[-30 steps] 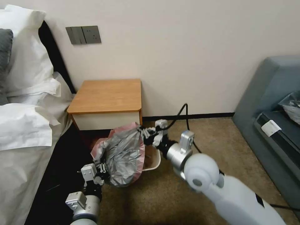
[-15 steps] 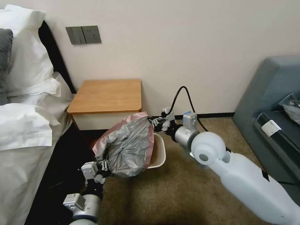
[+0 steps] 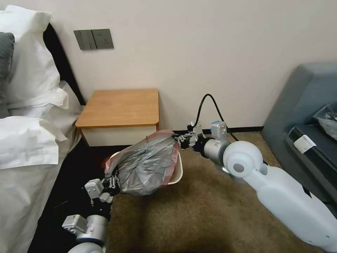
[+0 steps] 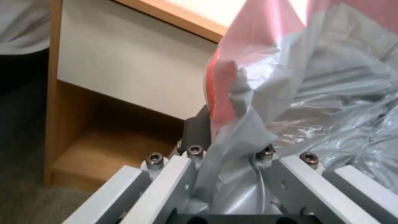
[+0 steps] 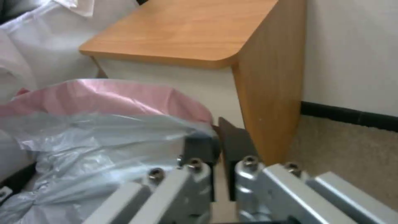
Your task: Pick up the garbage bag from the table and place it over the trash can.
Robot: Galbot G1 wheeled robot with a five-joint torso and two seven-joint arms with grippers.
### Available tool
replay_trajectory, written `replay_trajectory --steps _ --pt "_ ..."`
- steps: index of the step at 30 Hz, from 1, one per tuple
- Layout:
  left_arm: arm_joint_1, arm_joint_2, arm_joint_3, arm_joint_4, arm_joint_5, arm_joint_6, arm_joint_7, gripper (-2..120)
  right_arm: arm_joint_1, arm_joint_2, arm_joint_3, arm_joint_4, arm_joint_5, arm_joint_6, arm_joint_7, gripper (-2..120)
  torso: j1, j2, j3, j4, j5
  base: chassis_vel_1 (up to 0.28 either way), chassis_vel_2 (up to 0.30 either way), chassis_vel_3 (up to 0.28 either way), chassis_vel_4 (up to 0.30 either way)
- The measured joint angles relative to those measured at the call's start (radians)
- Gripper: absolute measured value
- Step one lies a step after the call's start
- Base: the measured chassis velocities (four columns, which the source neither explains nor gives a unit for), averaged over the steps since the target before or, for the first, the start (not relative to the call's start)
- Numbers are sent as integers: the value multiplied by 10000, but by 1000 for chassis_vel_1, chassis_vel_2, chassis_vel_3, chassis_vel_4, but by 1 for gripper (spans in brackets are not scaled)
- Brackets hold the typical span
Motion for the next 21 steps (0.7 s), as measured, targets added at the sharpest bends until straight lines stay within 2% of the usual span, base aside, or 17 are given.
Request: replay_trajectory --steps 2,6,7,11,12,14,15,21 --pt "-13 -2 -4 22 -14 5 -6 7 -13 15 13 22 65 -1 108 12 0 0 0 0 0 0 0 0 0" --pt "-67 -18 -17 85 -56 29 -36 7 -93 21 144 110 570 -159 709 30 0 0 0 0 0 0 0 0 0" --pt "-67 -18 -17 85 -56 29 -36 7 -93 21 144 110 570 -159 709 30 0 0 0 0 0 0 0 0 0" --pt "-83 -2 -15 106 31 13 100 7 -57 8 109 -116 592 -249 859 48 0 0 0 0 0 0 0 0 0" --pt "-83 -2 -15 106 31 13 100 7 -57 8 109 -116 592 -249 859 48 0 0 0 0 0 0 0 0 0" --pt "-77 12 -54 108 100 -71 357 7 32 55 63 -309 579 -267 877 59 0 0 0 0 0 0 0 0 0" --pt "-77 12 -54 108 100 -71 357 7 32 55 63 -309 579 -267 877 59 0 0 0 0 0 0 0 0 0" --pt "9 63 -260 100 165 -222 873 7 310 127 -105 -729 471 -381 869 83 0 0 0 0 0 0 0 0 0"
